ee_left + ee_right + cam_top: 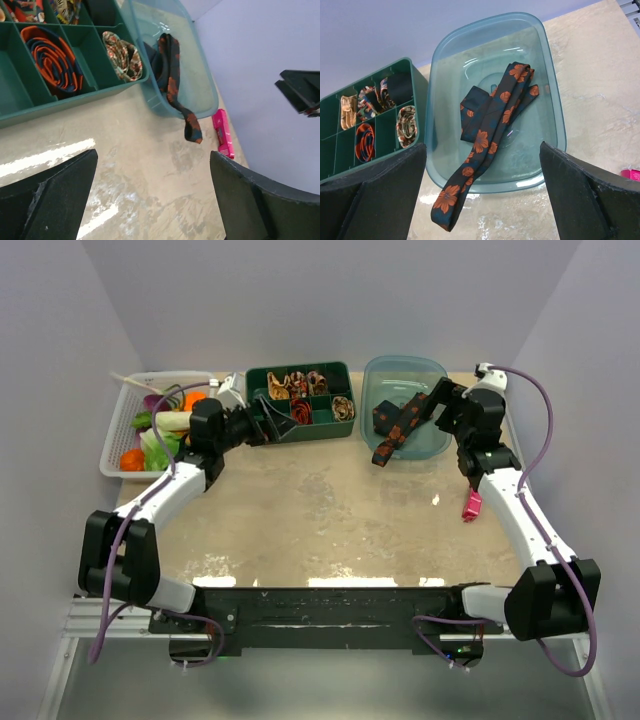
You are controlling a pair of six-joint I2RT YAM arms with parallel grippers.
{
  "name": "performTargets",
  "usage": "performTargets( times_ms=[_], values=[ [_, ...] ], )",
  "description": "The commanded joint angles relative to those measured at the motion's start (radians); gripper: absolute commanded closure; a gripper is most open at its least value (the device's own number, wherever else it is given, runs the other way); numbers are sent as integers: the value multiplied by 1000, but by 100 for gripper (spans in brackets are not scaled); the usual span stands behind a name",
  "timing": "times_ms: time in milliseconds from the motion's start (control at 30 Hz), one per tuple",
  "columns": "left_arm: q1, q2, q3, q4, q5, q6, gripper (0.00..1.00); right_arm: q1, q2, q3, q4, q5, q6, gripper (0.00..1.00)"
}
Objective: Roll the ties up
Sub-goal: Pick up the tie from the bin.
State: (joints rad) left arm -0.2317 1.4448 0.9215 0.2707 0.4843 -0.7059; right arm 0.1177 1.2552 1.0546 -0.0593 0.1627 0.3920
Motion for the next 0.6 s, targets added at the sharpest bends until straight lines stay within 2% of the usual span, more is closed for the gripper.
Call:
performTargets(
  times_ms=[0,167,233,367,567],
  values=[
    [-12,37,92,-5,22,-23,0,3,-19,2,15,-25,-15,1],
    [-78,37,172,-148,-140,101,0,3,-28,-1,16,-20,-21,1],
    [-101,63,214,-182,-141,114,0,3,-30,-5,18,-20,-22,1],
    [-133,130,257,-176,-74,65,0,2,-23,-10,21,-22,-19,1],
    [-195,290,264,2,84,-114,0,2,-20,-21,16,-29,-16,1]
  ],
)
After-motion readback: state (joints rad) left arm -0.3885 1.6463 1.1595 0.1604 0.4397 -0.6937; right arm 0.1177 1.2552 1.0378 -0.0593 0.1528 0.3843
